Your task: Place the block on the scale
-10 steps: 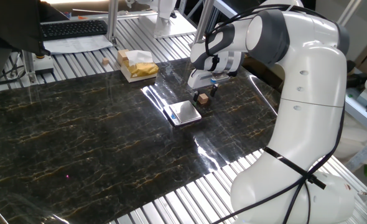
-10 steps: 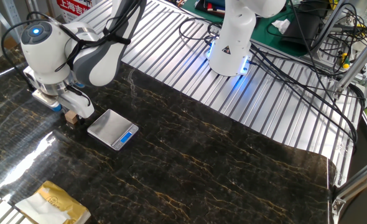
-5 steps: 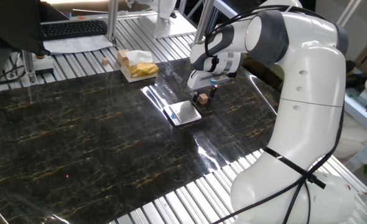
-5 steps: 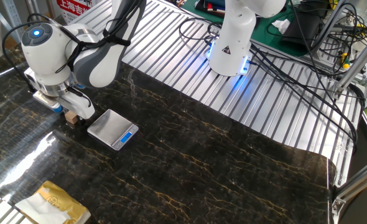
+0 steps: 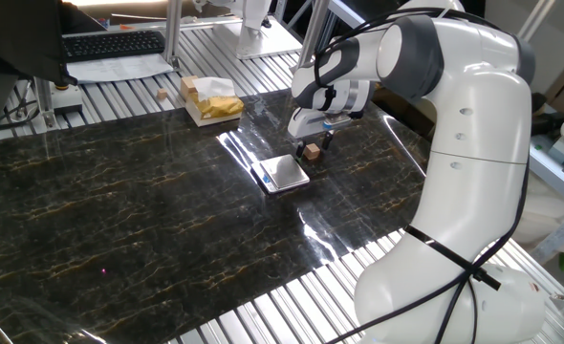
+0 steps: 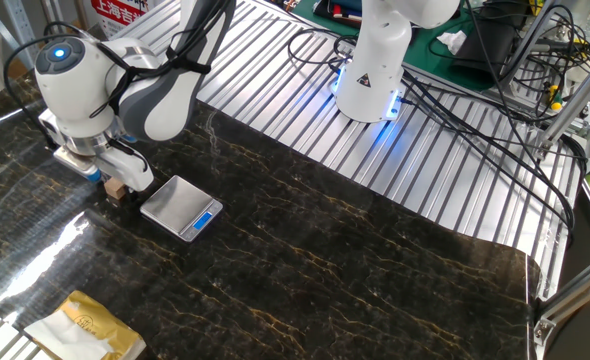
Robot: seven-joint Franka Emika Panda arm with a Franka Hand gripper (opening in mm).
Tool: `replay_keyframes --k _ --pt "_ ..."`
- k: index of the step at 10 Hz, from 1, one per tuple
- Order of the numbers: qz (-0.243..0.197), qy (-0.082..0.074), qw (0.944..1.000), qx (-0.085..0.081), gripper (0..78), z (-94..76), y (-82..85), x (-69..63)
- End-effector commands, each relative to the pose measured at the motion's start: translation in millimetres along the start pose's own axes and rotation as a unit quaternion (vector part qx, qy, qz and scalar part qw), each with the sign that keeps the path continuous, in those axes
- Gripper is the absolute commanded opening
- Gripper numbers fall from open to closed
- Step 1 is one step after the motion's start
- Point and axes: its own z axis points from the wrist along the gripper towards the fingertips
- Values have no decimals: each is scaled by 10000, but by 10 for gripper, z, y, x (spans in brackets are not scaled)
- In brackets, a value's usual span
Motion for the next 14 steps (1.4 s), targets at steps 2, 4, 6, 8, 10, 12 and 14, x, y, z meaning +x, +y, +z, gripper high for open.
replay_keyframes --k 2,4,6,8,10,12,14 --pt "-3 -13 10000 13 774 -18 -8 -9" --pt "-4 -10 10000 14 11 -18 -8 -9" --pt "-4 -10 10000 14 11 -18 -8 -9" --pt "-4 -10 10000 14 11 -18 -8 -9" --pt "-4 -10 10000 14 11 -18 -8 -9" --pt "-4 -10 10000 14 11 -18 -8 -9" --pt "-4 -10 10000 14 11 -18 -8 -9"
